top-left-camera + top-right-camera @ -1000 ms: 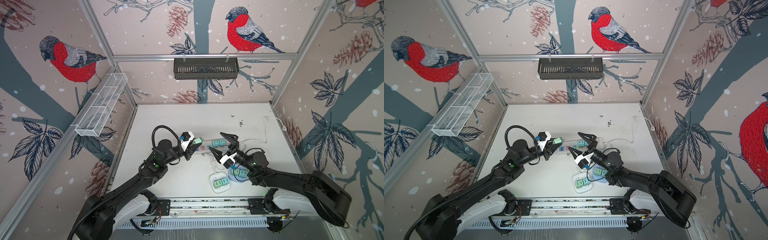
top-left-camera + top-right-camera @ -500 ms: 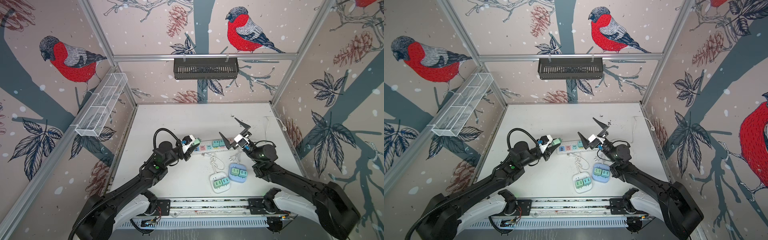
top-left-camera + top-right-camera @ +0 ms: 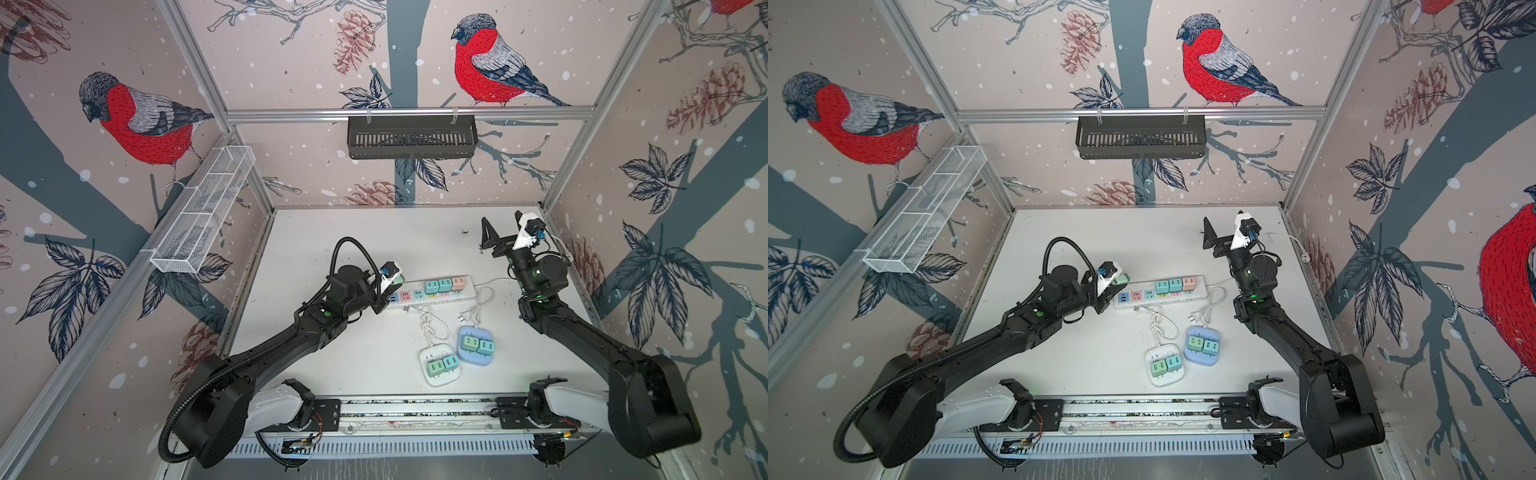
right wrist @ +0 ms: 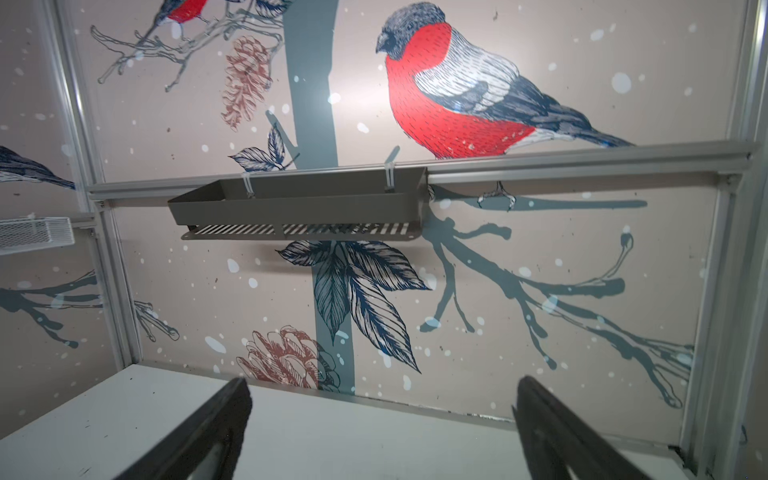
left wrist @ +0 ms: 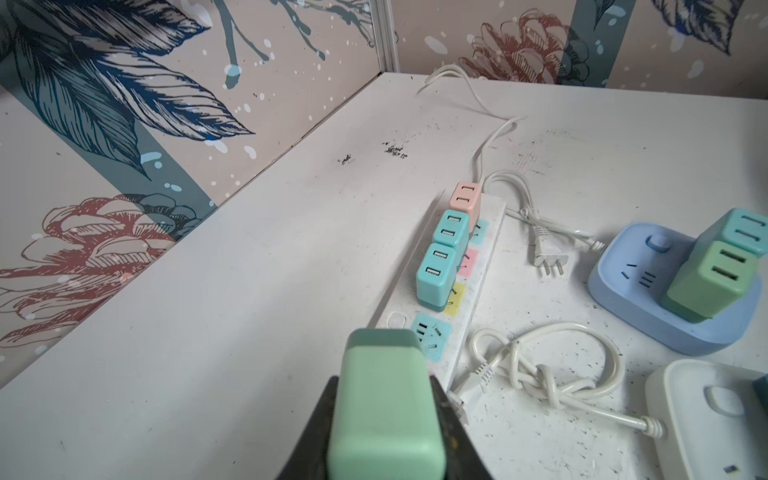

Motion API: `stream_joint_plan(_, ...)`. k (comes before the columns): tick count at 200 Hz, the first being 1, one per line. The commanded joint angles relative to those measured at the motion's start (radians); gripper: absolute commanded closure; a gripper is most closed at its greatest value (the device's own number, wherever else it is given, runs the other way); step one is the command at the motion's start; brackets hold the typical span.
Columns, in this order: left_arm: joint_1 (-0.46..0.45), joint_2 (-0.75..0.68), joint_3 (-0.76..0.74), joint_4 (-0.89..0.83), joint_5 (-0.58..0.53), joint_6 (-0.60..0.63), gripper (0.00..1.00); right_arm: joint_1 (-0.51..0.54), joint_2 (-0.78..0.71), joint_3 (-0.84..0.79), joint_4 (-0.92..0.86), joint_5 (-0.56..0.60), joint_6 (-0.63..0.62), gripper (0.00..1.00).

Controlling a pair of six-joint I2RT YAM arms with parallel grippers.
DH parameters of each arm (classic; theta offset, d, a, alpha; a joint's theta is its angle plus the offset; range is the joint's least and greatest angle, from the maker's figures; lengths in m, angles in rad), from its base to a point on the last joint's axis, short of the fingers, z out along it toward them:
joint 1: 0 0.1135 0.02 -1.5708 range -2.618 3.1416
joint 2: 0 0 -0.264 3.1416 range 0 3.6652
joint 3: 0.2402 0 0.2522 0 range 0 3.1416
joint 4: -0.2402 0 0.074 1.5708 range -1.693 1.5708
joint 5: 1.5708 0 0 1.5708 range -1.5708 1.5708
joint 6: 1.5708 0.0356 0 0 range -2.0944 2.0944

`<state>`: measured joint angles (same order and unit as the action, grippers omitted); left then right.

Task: Insert the plug
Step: 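Open the right gripper and draw it back while the left gripper holds the adapter, then carry the mint-green adapter with the left gripper over the blue strip socket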

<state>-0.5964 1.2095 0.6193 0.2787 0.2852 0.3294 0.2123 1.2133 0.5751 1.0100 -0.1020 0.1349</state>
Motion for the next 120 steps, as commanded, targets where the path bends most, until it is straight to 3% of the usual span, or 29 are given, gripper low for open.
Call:
stream_joint_plan(1,0.0,0.024,0.023,-0.054,-0.021,0.025,1.0,-0.02,-0.005,0.005,-0.015,-0.033,0.082,0.0)
stream_joint_plan(28,-0.006,0.053,0.043,-0.077,-0.032,0.033,1.0,-0.021,-0.051,-0.043,0.032,-0.035,0.072,0.0)
stream_joint_plan(55,-0.049,0.1,0.091,-0.138,-0.128,0.052,1.0,-0.024,-0.083,-0.08,0.081,-0.037,0.093,0.0)
stream_joint_plan(120,-0.106,0.234,0.262,-0.337,-0.159,0.085,1.0,-0.024,-0.028,-0.006,0.018,-0.135,0.105,0.0)
